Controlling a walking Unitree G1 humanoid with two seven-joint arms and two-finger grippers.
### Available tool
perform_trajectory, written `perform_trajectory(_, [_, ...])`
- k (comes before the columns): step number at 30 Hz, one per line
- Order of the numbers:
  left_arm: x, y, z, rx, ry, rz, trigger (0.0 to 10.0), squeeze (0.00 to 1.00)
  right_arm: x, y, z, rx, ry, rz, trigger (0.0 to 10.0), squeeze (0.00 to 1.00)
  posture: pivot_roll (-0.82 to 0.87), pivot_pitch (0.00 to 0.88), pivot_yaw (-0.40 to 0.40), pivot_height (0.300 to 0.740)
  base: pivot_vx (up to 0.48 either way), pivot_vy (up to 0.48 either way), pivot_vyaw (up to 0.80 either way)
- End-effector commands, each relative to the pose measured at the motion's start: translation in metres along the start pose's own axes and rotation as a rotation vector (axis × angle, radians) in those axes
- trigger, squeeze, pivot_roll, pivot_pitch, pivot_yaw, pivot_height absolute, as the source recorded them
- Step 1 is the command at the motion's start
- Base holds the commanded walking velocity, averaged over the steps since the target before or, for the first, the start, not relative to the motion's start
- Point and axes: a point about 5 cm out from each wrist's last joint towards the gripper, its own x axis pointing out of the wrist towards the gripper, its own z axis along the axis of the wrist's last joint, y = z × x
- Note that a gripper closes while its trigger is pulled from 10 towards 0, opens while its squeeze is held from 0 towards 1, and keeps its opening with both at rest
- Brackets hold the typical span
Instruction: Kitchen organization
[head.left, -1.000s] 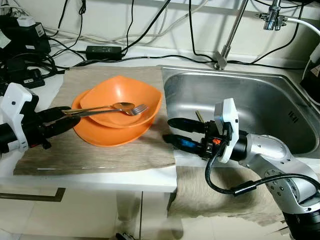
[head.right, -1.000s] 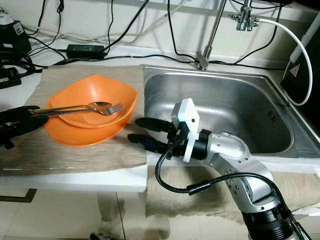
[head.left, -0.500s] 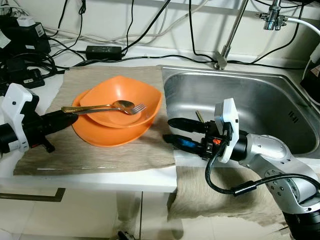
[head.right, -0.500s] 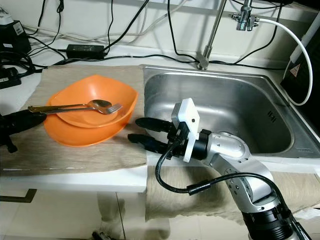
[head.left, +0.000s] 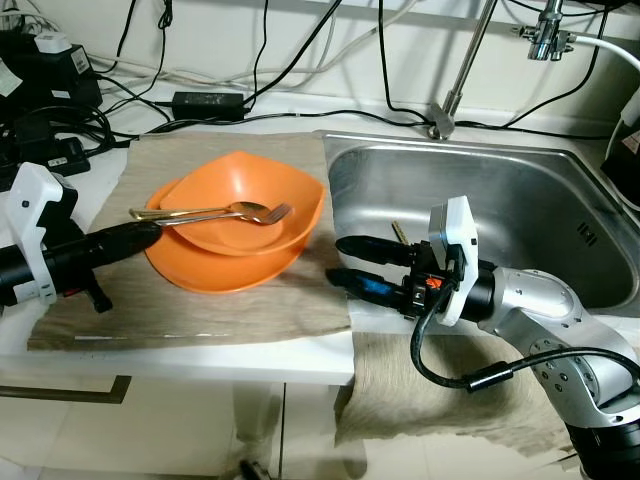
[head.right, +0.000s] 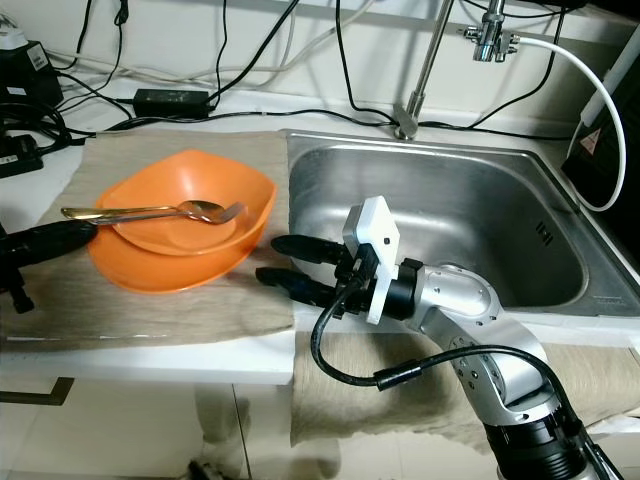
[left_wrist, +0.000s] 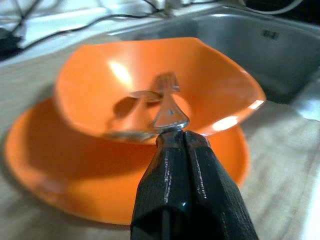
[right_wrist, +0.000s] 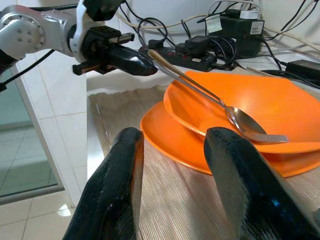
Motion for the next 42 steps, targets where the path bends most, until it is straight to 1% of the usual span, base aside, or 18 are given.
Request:
perform_trajectory(1, [-0.002, -0.008, 0.007, 0.016, -0.008, -0.061, 0.0, 0.0, -0.004, 0.0, 0.001, -0.015, 0.007, -0.001, 10.0, 0.0, 0.01, 0.0, -0.035, 0.74, 0.0, 0.0, 0.0])
perform_trajectory(3, [-0.003, -0.012, 0.008, 0.014, -0.003, -0.086, 0.0, 0.0, -0.004, 0.0, 0.001, -0.016, 0.01, 0.002, 10.0, 0.0, 0.01, 0.0, -0.035, 0.74, 0.0, 0.0, 0.0])
perform_trajectory(9, [-0.005, -0.015, 0.01, 0.021, -0.003, -0.09, 0.0, 0.0, -0.004, 0.0, 0.001, -0.015, 0.012, 0.004, 10.0, 0.0, 0.01, 0.0, -0.036, 0.74, 0.0, 0.0, 0.0])
perform_trajectory(11, [-0.006, -0.013, 0.013, 0.039, -0.016, -0.058, 0.0, 0.0, -0.003, 0.0, 0.001, -0.016, 0.012, 0.004, 10.0, 0.0, 0.01, 0.0, -0.037, 0.74, 0.0, 0.0, 0.0])
perform_trajectory(13, [-0.007, -0.006, 0.019, 0.044, -0.063, -0.001, 0.0, 0.0, -0.004, 0.0, 0.001, -0.015, 0.012, 0.003, 10.0, 0.0, 0.01, 0.0, -0.037, 0.74, 0.0, 0.0, 0.0])
perform_trajectory(15, [-0.009, -0.006, 0.021, 0.039, -0.077, 0.001, 0.0, 0.0, -0.004, 0.0, 0.0, -0.015, 0.013, 0.004, 10.0, 0.0, 0.01, 0.0, -0.037, 0.74, 0.0, 0.0, 0.0])
perform_trajectory(19, [-0.006, -0.02, 0.014, 0.038, -0.002, -0.082, 0.0, 0.0, -0.004, 0.001, 0.0, -0.014, 0.016, 0.005, 10.0, 0.0, 0.01, 0.0, -0.037, 0.74, 0.0, 0.0, 0.0])
perform_trajectory(24, [-0.004, -0.021, 0.011, 0.045, 0.015, -0.07, 0.0, 0.0, -0.004, 0.001, 0.0, -0.014, 0.014, 0.003, 10.0, 0.0, 0.01, 0.0, -0.041, 0.74, 0.0, 0.0, 0.0])
perform_trajectory(25, [-0.004, -0.02, 0.011, 0.059, 0.01, -0.042, 0.9, 0.0, -0.003, 0.001, 0.0, -0.014, 0.013, 0.005, 10.0, 0.0, 0.01, 0.0, -0.041, 0.74, 0.0, 0.0, 0.0])
perform_trajectory(26, [-0.005, -0.019, 0.012, 0.066, 0.004, -0.027, 9.8, 0.0, -0.003, 0.001, 0.0, -0.014, 0.013, 0.007, 10.0, 0.0, 0.01, 0.0, -0.041, 0.74, 0.0, 0.0, 0.0])
perform_trajectory(29, [-0.005, -0.015, 0.017, 0.063, -0.035, 0.011, 10.0, 0.0, -0.003, 0.0, 0.0, -0.015, 0.015, 0.01, 10.0, 0.0, 0.01, 0.0, -0.047, 0.74, 0.0, 0.0, 0.0])
perform_trajectory(30, [-0.004, -0.015, 0.021, 0.041, -0.057, 0.009, 10.0, 0.75, -0.003, -0.001, 0.0, -0.015, 0.016, 0.011, 10.0, 0.0, 0.02, 0.0, -0.05, 0.74, 0.0, 0.0, 0.0])
perform_trajectory(31, [-0.004, -0.015, 0.022, 0.037, -0.062, 0.0, 10.0, 0.75, -0.003, -0.001, 0.0, -0.015, 0.015, 0.011, 10.0, 0.0, 0.02, 0.0, -0.051, 0.74, 0.0, 0.0, 0.0])
perform_trajectory(32, [-0.002, -0.018, 0.023, 0.037, -0.063, -0.023, 10.0, 1.0, -0.003, -0.001, 0.001, -0.015, 0.015, 0.011, 10.0, 0.0, 0.02, 0.0, -0.05, 0.74, 0.0, 0.0, 0.0])
perform_trajectory(33, [-0.002, -0.018, 0.023, 0.037, -0.063, -0.023, 10.0, 1.0, -0.003, -0.001, 0.001, -0.015, 0.015, 0.011, 10.0, 0.0, 0.02, 0.0, -0.05, 0.74, 0.0, 0.0, 0.0])
perform_trajectory(34, [0.002, -0.024, 0.024, 0.03, -0.06, -0.072, 10.0, 1.0, -0.002, -0.002, 0.001, -0.016, 0.015, 0.013, 10.0, 0.0, 0.02, 0.0, -0.05, 0.74, 0.0, 0.0, 0.0])
perform_trajectory(35, [0.003, -0.026, 0.024, 0.028, -0.059, -0.085, 10.0, 1.0, -0.002, -0.002, 0.001, -0.016, 0.015, 0.014, 10.0, 0.0, 0.02, 0.0, -0.05, 0.74, 0.0, 0.0, 0.0])
perform_trajectory(42, [0.014, -0.026, 0.02, 0.067, -0.02, -0.05, 10.0, 1.0, -0.001, -0.002, 0.002, -0.019, 0.009, 0.01, 10.0, 0.0, 0.02, 0.0, -0.051, 0.74, 0.0, 0.0, 0.0])
